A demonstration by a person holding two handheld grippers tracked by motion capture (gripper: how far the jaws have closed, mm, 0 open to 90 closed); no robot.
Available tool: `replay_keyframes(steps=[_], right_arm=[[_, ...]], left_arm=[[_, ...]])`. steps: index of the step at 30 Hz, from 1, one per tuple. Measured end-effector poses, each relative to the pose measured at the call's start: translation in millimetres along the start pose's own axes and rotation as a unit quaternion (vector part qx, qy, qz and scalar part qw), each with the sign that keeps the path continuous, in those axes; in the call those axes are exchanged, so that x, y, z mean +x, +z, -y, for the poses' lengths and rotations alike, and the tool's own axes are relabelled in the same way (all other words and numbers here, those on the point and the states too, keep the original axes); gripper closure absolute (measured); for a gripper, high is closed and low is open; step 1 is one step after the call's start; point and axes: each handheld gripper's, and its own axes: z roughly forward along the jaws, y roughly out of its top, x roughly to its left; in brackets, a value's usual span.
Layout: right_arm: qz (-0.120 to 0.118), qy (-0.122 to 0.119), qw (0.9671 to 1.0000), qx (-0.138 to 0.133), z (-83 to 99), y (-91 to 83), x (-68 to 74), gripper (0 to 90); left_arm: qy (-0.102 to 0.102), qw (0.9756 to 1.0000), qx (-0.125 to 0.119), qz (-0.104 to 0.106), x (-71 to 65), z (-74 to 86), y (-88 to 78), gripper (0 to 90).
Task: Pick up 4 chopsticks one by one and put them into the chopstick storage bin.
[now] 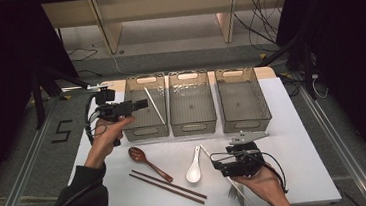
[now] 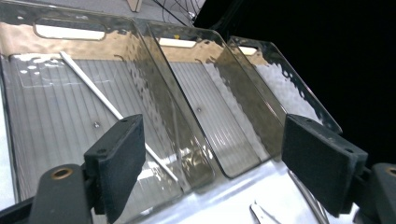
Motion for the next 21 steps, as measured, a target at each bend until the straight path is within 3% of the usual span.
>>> replay_keyframes(steps=[3,12,16,21], right_arm=[[0.003,0.001,0.9999,0.011,0.1,0.6,-0.2,30.9],[0.013,0.002,0.999,0.043,1.6,4.0,-0.9,36.7],[0.016,0.003,0.9984,0.054,2.8,5.7,-0.7,38.9],[0.026,0.004,0.9956,0.09,7.2,10.7,0.8,44.0]], left_arm=[[0.009,0.9999,-0.002,0.005,-4.8,12.4,-3.2,20.4],[0.007,0.9995,-0.004,0.031,-14.4,46.3,-9.9,19.6],[0.017,0.9993,0.0,0.033,-17.2,54.1,-12.3,19.3],[0.025,0.9989,0.003,0.04,-21.3,65.2,-16.7,18.5]])
